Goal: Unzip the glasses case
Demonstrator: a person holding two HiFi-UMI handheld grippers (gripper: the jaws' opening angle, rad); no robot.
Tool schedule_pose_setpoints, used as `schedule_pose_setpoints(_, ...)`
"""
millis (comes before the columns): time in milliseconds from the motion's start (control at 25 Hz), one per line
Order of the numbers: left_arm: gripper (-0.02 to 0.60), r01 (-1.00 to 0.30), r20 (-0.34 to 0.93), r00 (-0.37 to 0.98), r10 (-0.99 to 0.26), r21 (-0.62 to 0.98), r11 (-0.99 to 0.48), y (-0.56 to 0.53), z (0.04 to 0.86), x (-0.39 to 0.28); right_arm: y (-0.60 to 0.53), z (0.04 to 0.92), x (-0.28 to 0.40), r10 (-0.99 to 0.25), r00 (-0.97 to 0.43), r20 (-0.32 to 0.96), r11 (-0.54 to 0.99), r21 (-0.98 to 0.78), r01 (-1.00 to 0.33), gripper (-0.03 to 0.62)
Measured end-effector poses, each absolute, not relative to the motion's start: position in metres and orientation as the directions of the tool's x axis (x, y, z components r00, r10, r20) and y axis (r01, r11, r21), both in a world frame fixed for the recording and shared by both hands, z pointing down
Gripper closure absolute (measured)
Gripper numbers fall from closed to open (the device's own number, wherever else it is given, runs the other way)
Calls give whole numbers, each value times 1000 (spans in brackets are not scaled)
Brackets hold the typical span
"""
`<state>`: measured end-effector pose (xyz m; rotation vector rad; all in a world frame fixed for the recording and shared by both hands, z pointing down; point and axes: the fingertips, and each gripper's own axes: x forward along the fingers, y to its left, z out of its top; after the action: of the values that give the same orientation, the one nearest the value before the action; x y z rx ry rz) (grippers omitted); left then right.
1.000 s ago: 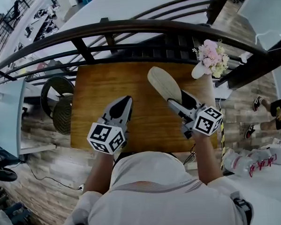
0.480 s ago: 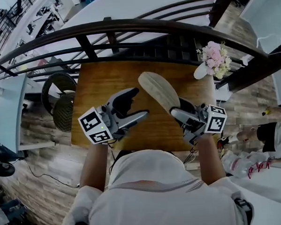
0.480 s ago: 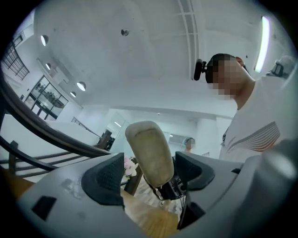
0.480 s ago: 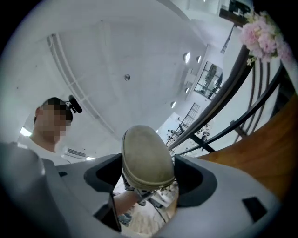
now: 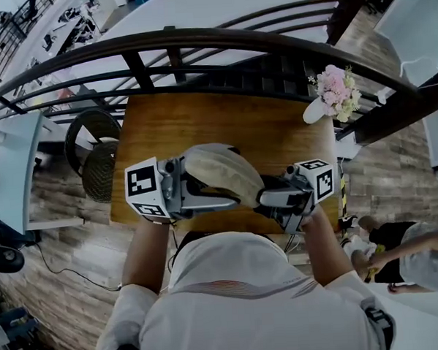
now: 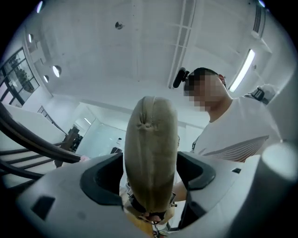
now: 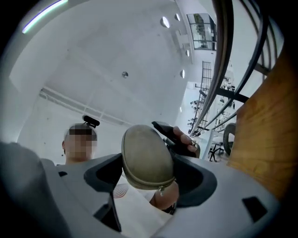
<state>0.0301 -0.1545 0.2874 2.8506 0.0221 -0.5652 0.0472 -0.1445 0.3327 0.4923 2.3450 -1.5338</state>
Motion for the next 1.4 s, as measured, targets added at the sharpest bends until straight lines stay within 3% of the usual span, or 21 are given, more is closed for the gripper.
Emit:
schedule_pose_setpoints(160,252,96,-394,919,8,205,-974,-144,282,39,-134,343,38,163,-895,-415,298,-844,446,197)
schedule_pose_setpoints(360,253,68,-422,905,-52,264,-962,-155,285,33,-139,348,31,152,-885,-440,215,-859,464,192)
schedule_pose_setpoints(560,255,-30,-413,895,-168,319,-947,-175,287,27,-149,342,37,109,-915,-389,373,-837,400,210)
schedule_pose_setpoints(680,255,-151,-383,877,-291,355,-922,-195,290,18,-157,343,42,53,-962,-270,564,-786,252,210)
schedule_pose_setpoints(800,255,-279,-340,840,-422,396,-875,-215,292,9,-170,353,47,-53,-996,-66,745,-667,4,212)
schedule_pose_setpoints(960,255,-352,-309,793,-525,471,-809,-233,294,1,-180,376,45,-185,-963,196,852,-456,-256,240)
schedule_pose_setpoints(1120,255,-385,-266,801,-537,459,-801,-236,301,3,-181,395,31,-199,-913,355,880,-346,-327,255)
schedule_pose_setpoints(1400,255,-387,-163,876,-454,324,-863,-224,313,27,-180,420,28,-104,-874,475,873,-377,-309,298)
